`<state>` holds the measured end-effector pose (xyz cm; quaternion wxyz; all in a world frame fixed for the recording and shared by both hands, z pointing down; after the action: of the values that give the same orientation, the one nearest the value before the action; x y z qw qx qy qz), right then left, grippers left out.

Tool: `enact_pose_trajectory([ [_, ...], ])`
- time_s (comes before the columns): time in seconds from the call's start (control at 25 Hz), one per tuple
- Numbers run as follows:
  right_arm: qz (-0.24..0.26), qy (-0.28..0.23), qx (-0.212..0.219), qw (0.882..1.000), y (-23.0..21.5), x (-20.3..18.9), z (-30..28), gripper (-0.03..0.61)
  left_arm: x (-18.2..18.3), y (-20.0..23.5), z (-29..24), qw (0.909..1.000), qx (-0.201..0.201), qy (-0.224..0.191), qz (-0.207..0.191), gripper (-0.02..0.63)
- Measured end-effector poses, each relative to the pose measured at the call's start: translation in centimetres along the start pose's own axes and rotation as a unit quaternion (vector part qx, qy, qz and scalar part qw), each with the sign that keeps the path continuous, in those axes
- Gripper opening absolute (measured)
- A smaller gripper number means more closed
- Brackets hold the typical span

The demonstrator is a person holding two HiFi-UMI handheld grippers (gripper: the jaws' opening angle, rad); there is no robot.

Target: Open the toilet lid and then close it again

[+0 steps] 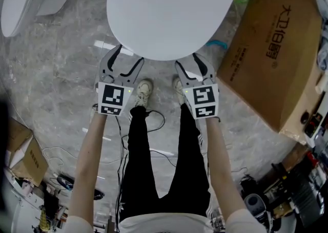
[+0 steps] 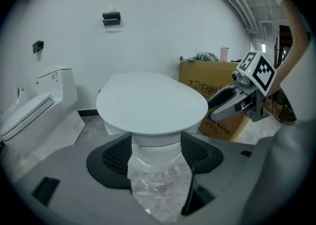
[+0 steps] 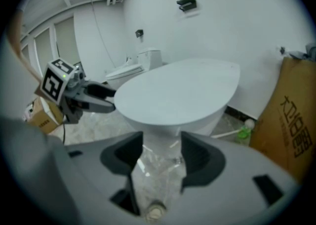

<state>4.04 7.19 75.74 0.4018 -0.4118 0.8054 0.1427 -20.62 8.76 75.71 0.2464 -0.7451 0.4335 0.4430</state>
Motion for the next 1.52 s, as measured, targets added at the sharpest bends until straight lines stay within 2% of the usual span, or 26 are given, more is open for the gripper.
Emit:
enact_pose_trajectory([
  [0.32, -0.021, -0.004, -0.014, 1.0, -0.4, 0.6, -0.6, 0.244, 0.1, 0.0, -0.1, 0.9998, 0.004, -0.006, 0.016, 0.322],
  [0.64, -0.018, 0.003, -0.013, 1.0, -0.2, 0.8, -0.5, 0.244, -0.2, 0.1, 0.1, 0.9997, 0.004, -0.019, 0.014, 0.322],
  [0.92, -0.022, 0.011, -0.011, 1.0, -0.2, 1.5, -0.2, 0.244, 0.5, 0.4, 0.4, 0.9996, -0.01, -0.013, 0.022, 0.322],
  [1.24, -0.031, -0.002, -0.002, 1.0, -0.3, 3.7, 2.0, 0.244, 3.1, 0.5, 2.1, 0.9975, -0.026, -0.054, 0.037, 0.322],
  [1.44, -0.043, -0.033, -0.001, 0.998, -0.4, 6.4, 4.6, 0.244, 6.7, 0.4, 3.7, 0.994, -0.038, -0.089, 0.051, 0.324],
  [1.52, -0.05, -0.042, 0.002, 0.998, -0.4, 7.8, 5.6, 0.244, 8.3, 0.6, 4.4, 0.9936, -0.041, -0.096, 0.044, 0.324],
])
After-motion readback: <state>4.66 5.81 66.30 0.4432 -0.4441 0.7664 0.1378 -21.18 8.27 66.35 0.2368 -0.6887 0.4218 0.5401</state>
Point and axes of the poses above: the fingertips, and each gripper's own axes: z backward along the fingers, y to its left, x out of its top, the point moved 10 cm from there along z, backward along the fingers, and after that the axes turned 7 degrees about -y, right-handed, at the moved point
